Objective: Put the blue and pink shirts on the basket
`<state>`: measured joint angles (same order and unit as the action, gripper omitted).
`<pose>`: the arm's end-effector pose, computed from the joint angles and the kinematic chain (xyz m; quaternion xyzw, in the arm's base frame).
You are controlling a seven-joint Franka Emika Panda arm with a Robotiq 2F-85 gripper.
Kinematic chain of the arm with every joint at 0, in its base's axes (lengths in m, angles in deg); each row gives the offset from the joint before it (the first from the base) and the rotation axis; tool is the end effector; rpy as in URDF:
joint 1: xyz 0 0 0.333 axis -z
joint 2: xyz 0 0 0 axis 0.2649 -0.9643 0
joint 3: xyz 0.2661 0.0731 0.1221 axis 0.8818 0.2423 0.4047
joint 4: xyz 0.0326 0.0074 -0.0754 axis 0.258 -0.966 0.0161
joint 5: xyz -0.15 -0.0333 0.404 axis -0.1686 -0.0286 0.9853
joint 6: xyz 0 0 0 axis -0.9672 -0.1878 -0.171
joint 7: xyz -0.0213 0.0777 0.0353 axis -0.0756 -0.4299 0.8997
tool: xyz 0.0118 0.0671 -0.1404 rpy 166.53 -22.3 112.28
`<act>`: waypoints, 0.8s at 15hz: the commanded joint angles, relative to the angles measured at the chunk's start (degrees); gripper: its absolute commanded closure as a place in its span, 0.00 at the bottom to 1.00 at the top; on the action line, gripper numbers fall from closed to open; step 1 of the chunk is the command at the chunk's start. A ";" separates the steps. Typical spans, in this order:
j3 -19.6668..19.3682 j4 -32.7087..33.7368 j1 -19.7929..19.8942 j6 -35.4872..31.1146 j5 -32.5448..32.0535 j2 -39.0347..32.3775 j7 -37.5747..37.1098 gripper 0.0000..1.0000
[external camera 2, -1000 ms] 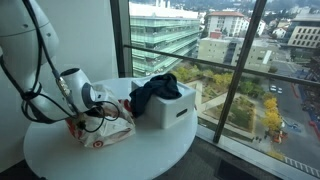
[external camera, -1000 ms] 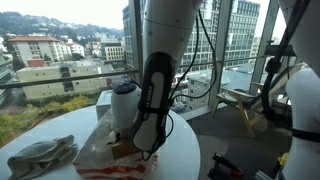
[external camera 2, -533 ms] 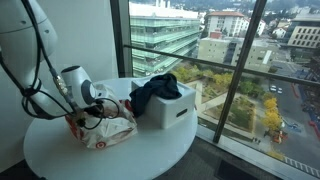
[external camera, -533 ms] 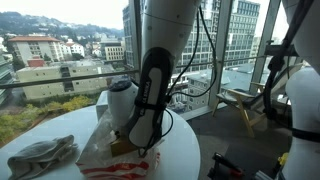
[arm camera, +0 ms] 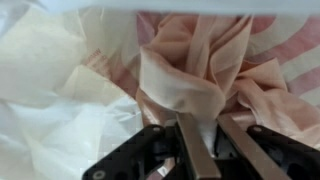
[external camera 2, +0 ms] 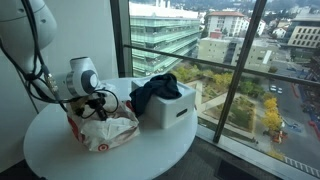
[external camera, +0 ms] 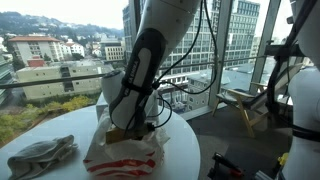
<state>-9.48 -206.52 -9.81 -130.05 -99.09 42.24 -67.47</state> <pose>0.5283 0.1301 0.0756 0.9540 -0.2871 0.0519 0.0690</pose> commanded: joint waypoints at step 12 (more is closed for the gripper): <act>8.68 16.46 14.34 45.27 9.20 9.00 7.67 0.87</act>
<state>-2.90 -194.39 1.97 -96.05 -91.92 50.67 -63.44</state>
